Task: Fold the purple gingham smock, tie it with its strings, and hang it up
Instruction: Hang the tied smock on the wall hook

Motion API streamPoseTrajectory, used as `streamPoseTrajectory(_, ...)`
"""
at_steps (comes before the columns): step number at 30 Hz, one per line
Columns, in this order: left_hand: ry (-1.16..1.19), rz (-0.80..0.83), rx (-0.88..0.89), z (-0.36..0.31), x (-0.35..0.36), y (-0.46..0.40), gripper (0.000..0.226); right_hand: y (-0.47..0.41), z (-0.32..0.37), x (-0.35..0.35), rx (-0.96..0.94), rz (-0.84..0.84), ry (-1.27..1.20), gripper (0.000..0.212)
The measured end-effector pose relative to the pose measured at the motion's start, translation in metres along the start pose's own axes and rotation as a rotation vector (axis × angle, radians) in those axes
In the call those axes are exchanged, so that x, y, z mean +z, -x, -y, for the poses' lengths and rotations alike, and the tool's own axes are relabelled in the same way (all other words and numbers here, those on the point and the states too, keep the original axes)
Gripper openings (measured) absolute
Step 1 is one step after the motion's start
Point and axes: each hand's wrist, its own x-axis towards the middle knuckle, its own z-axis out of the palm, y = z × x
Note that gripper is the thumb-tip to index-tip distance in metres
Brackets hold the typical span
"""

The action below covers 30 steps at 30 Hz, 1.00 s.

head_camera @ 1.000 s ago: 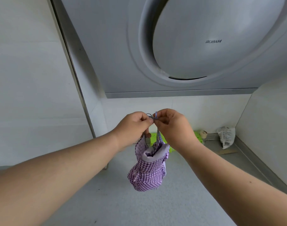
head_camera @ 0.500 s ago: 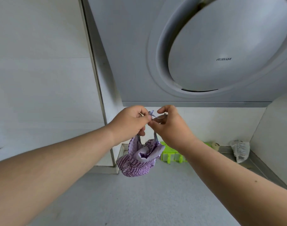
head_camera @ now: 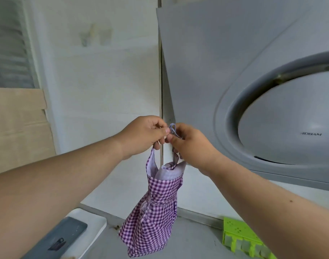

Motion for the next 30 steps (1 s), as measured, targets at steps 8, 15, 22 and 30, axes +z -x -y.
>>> streamPoseTrajectory(8, -0.046, -0.153, 0.007, 0.014, -0.121, -0.026, 0.015, -0.094, 0.079, 0.067, -0.165, -0.001, -0.157, 0.014)
streamPoseTrajectory(15, -0.073, -0.211, -0.013, 0.049, -0.217, -0.064, 0.015, -0.193, 0.121, 0.126, -0.198, -0.051, 0.095, 0.011)
streamPoseTrajectory(22, 0.051, -0.286, 0.004, 0.076, -0.292, -0.126, 0.015, -0.300, 0.161, 0.160, -0.379, -0.153, 0.448, 0.022)
streamPoseTrajectory(30, 0.095, -0.376, -0.161, 0.133, -0.343, -0.175, 0.050, -0.417, 0.203, 0.179, -0.518, -0.197, 0.677, 0.030)
